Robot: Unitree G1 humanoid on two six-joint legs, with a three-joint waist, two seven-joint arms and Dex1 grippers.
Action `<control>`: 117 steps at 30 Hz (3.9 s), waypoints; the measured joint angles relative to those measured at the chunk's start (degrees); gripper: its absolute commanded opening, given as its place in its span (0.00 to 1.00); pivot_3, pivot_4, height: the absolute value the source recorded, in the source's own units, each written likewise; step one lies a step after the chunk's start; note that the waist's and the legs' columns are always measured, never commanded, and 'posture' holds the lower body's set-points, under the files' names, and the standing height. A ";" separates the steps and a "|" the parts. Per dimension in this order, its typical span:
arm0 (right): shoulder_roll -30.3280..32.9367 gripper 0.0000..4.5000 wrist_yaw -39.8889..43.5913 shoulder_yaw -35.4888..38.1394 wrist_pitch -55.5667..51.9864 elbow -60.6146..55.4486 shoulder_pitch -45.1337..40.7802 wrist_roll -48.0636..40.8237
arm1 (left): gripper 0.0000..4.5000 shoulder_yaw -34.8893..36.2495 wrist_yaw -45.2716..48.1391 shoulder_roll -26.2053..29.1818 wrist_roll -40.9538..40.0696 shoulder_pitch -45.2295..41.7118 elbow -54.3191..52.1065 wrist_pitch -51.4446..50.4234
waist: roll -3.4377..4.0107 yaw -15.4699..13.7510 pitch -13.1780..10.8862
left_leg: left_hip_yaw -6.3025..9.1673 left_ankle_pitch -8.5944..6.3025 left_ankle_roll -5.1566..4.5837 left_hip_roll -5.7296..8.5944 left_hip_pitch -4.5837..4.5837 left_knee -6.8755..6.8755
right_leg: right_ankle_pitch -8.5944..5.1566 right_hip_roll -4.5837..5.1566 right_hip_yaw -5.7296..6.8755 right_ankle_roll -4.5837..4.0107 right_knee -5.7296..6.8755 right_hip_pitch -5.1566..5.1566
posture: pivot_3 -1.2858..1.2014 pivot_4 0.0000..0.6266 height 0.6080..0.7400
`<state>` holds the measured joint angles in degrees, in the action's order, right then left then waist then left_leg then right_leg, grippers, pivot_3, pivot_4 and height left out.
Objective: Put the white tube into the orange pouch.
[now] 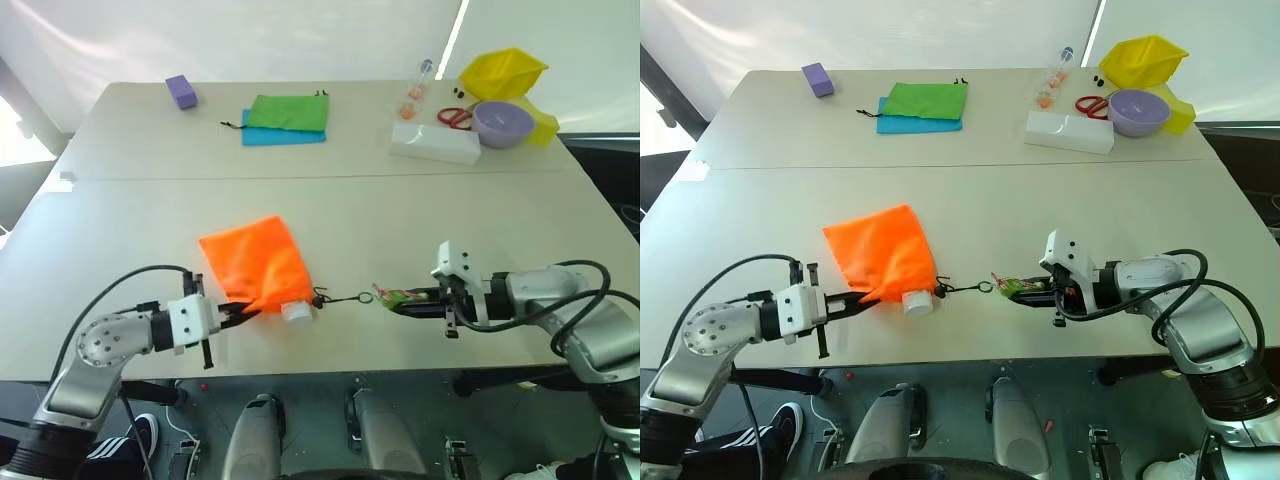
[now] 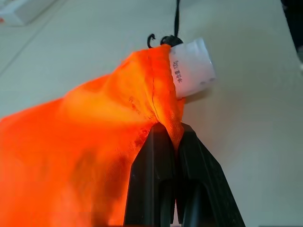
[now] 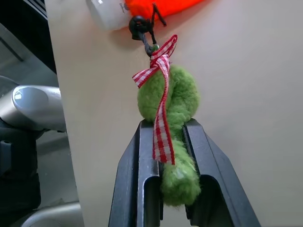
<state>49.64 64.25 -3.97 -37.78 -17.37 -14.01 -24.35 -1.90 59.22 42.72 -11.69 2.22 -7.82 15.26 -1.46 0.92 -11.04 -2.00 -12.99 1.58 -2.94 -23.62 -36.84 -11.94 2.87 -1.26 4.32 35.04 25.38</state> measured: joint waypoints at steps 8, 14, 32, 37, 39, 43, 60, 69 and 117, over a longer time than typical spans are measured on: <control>-1.17 0.44 -1.46 -3.52 3.47 1.77 0.36 4.42 | 0.00 -1.97 -2.02 -1.42 2.01 -1.92 -2.21 -2.39 | -0.01 0.02 0.01 | 0.01 0.00 -0.01 -0.01 0.00 -0.01 | 0.00 -0.04 0.00 0.01 -0.01 -0.01 | 0.52 0.24 1.00; -1.05 0.78 -2.33 -3.70 3.94 1.56 0.41 4.88 | 0.00 -1.99 -2.18 -1.59 2.07 -2.32 -4.17 -4.54 | -0.01 -0.08 0.00 | 0.01 0.00 -0.01 -0.01 0.00 -0.02 | 0.00 -0.04 0.00 0.01 0.02 -0.01 | 0.52 0.24 1.00; -12.01 0.59 -6.44 -7.05 4.18 -7.22 -2.79 -0.71 | 0.00 -1.98 -2.13 -1.59 2.08 -3.34 -6.74 -7.66 | -0.01 -0.10 0.00 | 0.06 0.00 -0.02 -0.03 0.00 0.03 | 0.00 -0.07 0.02 0.00 0.02 -0.02 | 0.52 0.24 1.00; -12.75 0.03 -3.70 -14.58 3.65 -7.17 -0.45 -0.56 | 0.00 -1.99 -2.14 -1.59 2.10 -3.47 -7.01 -8.75 | -0.03 -0.04 0.02 | 0.04 0.00 -0.01 -0.02 0.00 0.01 | 0.00 -0.01 0.01 0.00 0.00 -0.02 | 0.52 0.24 1.00; -14.12 0.01 -3.31 -17.78 5.00 -6.27 -0.36 1.10 | 0.00 -1.99 -2.16 -1.59 2.17 -3.55 -7.01 -8.87 | -0.03 0.11 0.02 | 0.05 0.00 -0.01 -0.02 0.00 0.01 | 0.00 -0.04 0.01 0.00 0.00 -0.01 | 0.52 0.24 1.00; -17.45 0.01 -4.96 -20.14 9.60 -1.29 -2.14 5.70 | 0.00 -1.97 -2.18 -1.53 2.21 -3.66 -7.36 -9.16 | -0.03 0.26 0.01 | 0.07 -0.01 0.00 -0.04 0.02 0.00 | 0.01 -0.06 0.02 -0.01 0.01 0.00 | 0.52 0.24 1.00; -23.89 0.01 -12.65 -20.48 18.89 5.39 -4.79 16.85 | 0.00 -1.96 -1.76 -1.10 2.20 -3.45 -8.84 -10.60 | -0.02 0.08 0.01 | 0.06 -0.02 0.03 -0.05 -0.02 0.02 | 0.13 -0.11 0.03 -0.21 0.06 0.05 | 0.52 0.24 1.00; -25.93 0.01 -13.75 -19.78 22.26 8.06 -7.55 17.50 | 0.00 -1.87 -0.69 -0.31 2.20 -2.78 -8.44 -9.68 | -0.02 0.27 0.01 | 0.07 -0.02 0.03 -0.07 -0.02 0.02 | 0.14 -0.13 0.04 -0.22 0.06 0.04 | 0.52 0.24 1.00; -3.45 0.52 -1.68 -6.92 10.19 0.66 -5.19 11.23 | 0.00 -1.75 1.57 1.08 1.07 -2.90 -6.61 -6.88 | 0.00 -0.05 0.00 | 0.04 -0.06 0.07 -0.05 -0.10 -0.05 | 0.00 -0.06 0.05 0.00 0.03 0.09 | 0.52 0.24 1.00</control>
<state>46.19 62.57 -10.89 -27.58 -16.71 -19.20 -13.12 -3.64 60.78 43.80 -10.62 -0.68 -14.43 8.38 -1.47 0.87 -11.04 -1.97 -13.05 1.66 -2.99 -23.72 -36.89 -11.94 2.81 -1.21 4.31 35.07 25.47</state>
